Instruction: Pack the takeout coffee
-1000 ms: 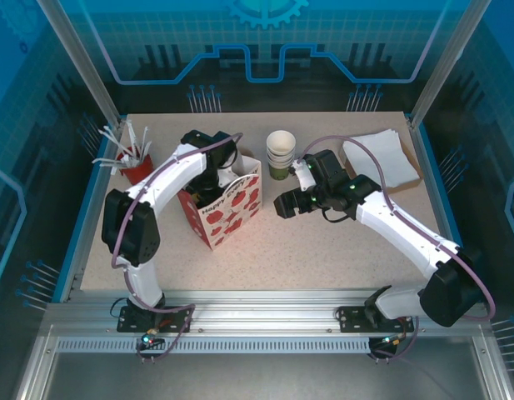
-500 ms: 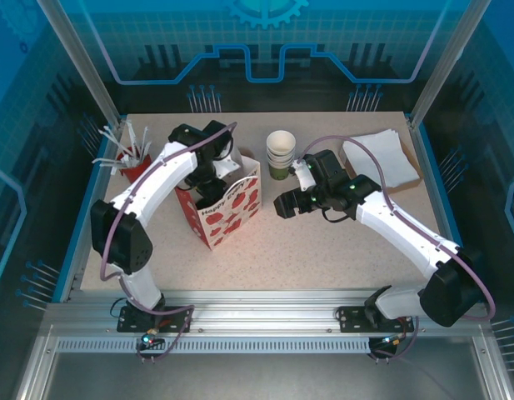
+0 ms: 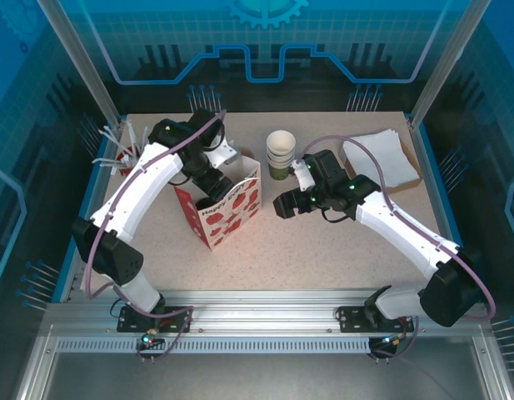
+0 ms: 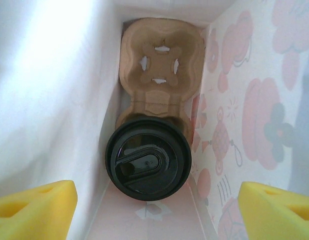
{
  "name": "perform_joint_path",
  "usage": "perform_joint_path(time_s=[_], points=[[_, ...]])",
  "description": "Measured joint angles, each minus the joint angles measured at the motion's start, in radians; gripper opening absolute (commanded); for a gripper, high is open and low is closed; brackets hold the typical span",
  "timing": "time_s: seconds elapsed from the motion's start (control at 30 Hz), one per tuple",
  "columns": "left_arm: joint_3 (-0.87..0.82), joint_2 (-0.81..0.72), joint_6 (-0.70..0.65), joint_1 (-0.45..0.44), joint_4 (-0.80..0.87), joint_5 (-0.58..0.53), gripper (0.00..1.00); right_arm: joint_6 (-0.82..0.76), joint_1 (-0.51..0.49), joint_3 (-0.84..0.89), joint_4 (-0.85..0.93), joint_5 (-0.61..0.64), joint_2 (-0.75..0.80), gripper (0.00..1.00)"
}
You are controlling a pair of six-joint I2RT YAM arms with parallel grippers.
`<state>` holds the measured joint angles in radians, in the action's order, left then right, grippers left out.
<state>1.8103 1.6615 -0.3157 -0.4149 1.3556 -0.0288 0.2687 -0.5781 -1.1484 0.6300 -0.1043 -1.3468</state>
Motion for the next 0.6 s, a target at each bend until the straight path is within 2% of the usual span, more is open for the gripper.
perform_joint_path(time_s=[0.6], points=[[0.108,-0.119,0.005,0.001,-0.065,0.008,0.85,0.0,-0.013,-0.053,0.013,0.025,0.0,0.9]])
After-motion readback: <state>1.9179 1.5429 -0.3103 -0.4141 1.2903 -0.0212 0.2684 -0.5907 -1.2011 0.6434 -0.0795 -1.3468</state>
